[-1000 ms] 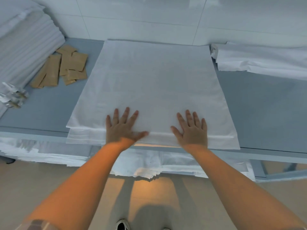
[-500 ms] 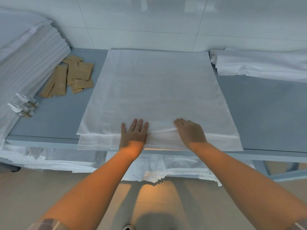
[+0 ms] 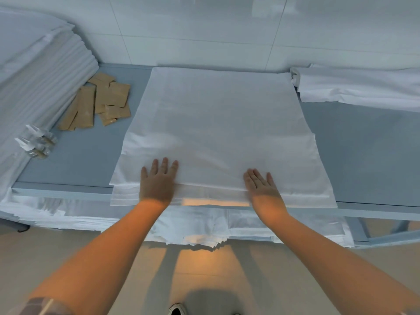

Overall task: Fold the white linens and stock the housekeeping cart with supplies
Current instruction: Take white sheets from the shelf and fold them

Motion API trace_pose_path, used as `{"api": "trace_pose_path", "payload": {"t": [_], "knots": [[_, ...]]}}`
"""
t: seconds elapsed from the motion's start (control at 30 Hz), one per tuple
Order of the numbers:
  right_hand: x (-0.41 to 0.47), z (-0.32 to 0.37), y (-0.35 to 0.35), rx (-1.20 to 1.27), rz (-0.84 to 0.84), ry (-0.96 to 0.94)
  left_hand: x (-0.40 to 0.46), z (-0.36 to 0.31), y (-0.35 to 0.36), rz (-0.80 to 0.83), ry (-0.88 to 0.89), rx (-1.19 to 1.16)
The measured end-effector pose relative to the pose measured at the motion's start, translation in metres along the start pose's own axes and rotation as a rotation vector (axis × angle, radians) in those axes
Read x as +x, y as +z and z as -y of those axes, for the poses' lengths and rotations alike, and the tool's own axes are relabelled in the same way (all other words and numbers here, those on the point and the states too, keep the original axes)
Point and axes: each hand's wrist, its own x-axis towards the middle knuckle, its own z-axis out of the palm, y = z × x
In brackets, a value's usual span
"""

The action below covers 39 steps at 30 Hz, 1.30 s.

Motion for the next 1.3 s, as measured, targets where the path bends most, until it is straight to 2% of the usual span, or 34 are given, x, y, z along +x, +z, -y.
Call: {"api": "trace_pose_path", "payload": {"t": [0.17, 0.3, 0.5, 0.6, 0.73, 0.83, 0.97, 1.07, 1.2, 1.3], "knots": [[0.002, 0.001, 0.002, 0.051, -0.017, 0.046, -0.006, 0.008, -0.014, -0.146, 0.010, -0.109], [0.002, 0.002, 0.000, 0.051, 0.006, 0.051, -0.026, 0.012, 0.001, 0.052, 0.032, -0.082], [0.010, 0.019, -0.018, 0.058, 0.066, 0.050, -0.031, 0.009, 0.011, -0.036, 0.106, -0.109], [0.023, 0.040, -0.025, 0.063, 0.021, -0.066, -0.028, 0.001, 0.009, -0.030, 0.160, -0.143], [0.020, 0.040, -0.021, 0.143, -0.133, -0.117, -0.034, 0.001, 0.002, -0.184, 0.208, -0.274], [0.010, 0.042, -0.013, 0.079, 0.019, -0.148, -0.051, 0.002, 0.006, -0.181, 0.299, -0.170], [0.024, 0.058, -0.023, 0.254, -0.033, -0.219, -0.033, -0.010, -0.007, -0.249, 0.204, -0.346], [0.053, 0.076, -0.033, 0.351, -0.101, -0.277, 0.008, -0.019, -0.011, -0.206, 0.146, -0.280], [0.094, 0.091, -0.037, 0.264, -0.080, -0.282, 0.049, -0.003, -0.002, -0.081, 0.061, -0.190], [0.109, 0.085, -0.026, 0.170, -0.022, -0.262, 0.053, 0.015, 0.008, -0.102, -0.028, -0.197]]}}
